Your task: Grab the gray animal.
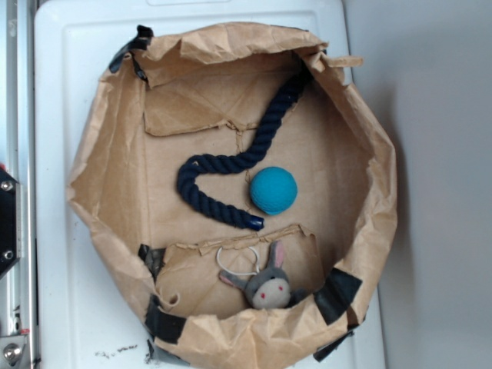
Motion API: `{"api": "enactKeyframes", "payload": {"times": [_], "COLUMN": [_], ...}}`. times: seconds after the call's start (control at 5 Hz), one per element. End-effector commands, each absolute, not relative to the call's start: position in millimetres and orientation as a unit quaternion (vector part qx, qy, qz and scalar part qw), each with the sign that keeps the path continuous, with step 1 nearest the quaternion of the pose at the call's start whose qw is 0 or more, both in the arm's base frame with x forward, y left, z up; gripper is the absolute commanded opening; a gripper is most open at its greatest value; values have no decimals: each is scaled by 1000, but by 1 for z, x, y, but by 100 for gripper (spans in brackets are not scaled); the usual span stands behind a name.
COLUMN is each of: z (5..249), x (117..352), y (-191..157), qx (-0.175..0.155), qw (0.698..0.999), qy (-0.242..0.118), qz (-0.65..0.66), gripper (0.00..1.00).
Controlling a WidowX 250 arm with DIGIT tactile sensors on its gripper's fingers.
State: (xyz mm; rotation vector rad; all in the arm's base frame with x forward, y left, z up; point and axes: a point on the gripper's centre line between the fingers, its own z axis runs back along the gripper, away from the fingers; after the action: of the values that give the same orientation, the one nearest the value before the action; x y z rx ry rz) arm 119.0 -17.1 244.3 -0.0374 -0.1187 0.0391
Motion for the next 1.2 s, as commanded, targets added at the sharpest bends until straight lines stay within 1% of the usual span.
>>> {"api": "enactKeyframes", "payload": {"times": [0.0,0.2,0.4,0.6,0.8,1.0], "z": [244,242,230,216,196,176], "x": [119,136,162,185,202,218], "y": [-17,-18,-15,-13,-15,-22], "qx": [-19,-21,-20,-32,-62,-41], "qw": [998,998,998,996,989,984], "qy": [-59,-61,-56,-60,-60,-92], "qz": [20,-4,-5,-53,-121,-148], "gripper": [100,100,100,100,100,100]}}
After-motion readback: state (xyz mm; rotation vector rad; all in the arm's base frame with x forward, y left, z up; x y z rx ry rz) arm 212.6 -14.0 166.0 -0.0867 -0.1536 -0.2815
